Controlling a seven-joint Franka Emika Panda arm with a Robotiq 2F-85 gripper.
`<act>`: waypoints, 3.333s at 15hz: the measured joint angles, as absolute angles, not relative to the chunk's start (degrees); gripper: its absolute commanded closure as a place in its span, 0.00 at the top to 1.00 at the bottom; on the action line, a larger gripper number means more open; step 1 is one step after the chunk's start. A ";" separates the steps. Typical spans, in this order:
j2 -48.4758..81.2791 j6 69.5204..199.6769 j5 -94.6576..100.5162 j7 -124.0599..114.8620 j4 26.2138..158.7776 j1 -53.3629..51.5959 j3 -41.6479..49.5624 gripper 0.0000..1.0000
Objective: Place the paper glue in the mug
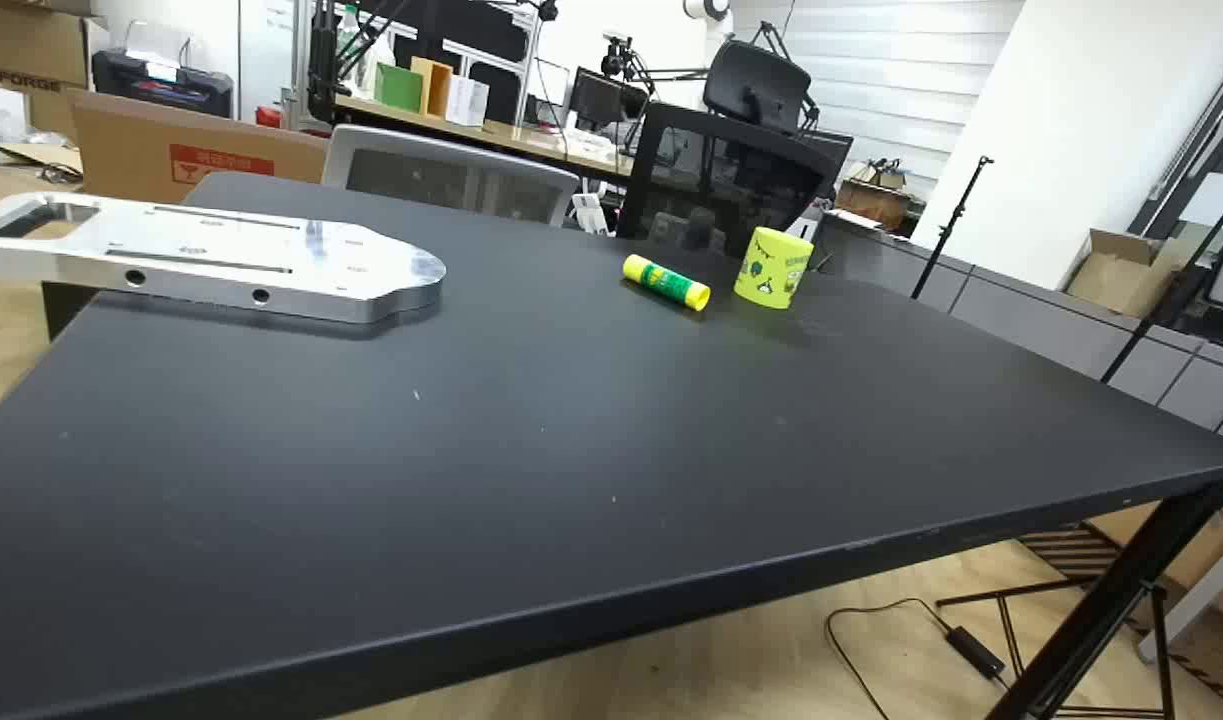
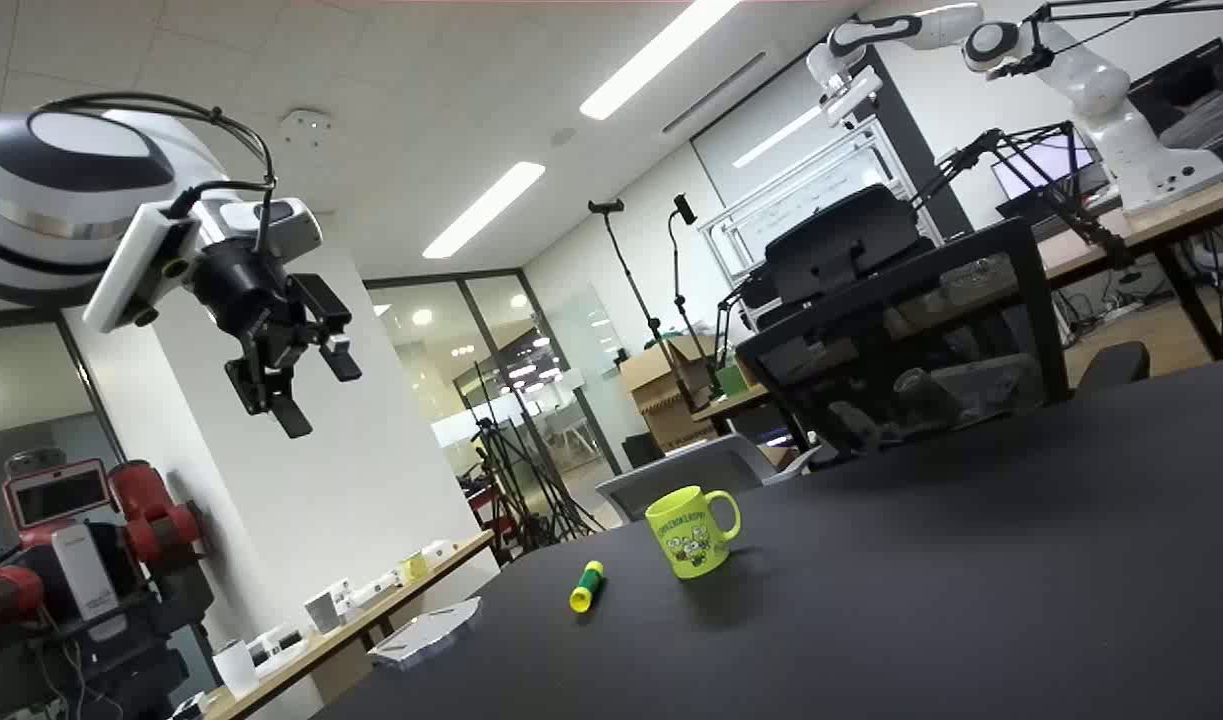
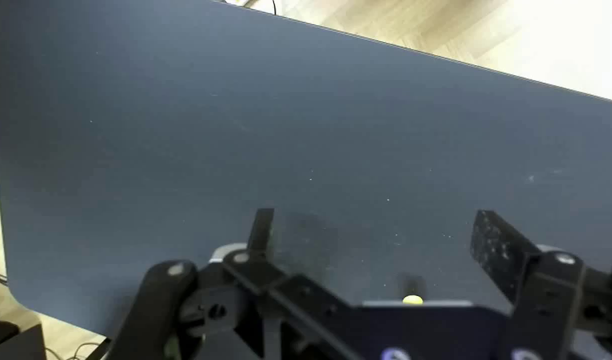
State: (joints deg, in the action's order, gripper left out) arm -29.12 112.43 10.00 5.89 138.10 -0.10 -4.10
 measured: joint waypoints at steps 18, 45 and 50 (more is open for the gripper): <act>-26.43 116.03 9.67 11.31 137.65 -1.17 -2.02 1.00; 37.25 121.26 7.23 11.28 77.83 -8.55 -4.14 1.00; 38.12 122.88 8.05 11.42 77.26 -8.48 -3.81 1.00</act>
State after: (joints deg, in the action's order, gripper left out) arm 38.12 122.88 8.05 11.42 77.26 -8.48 -3.81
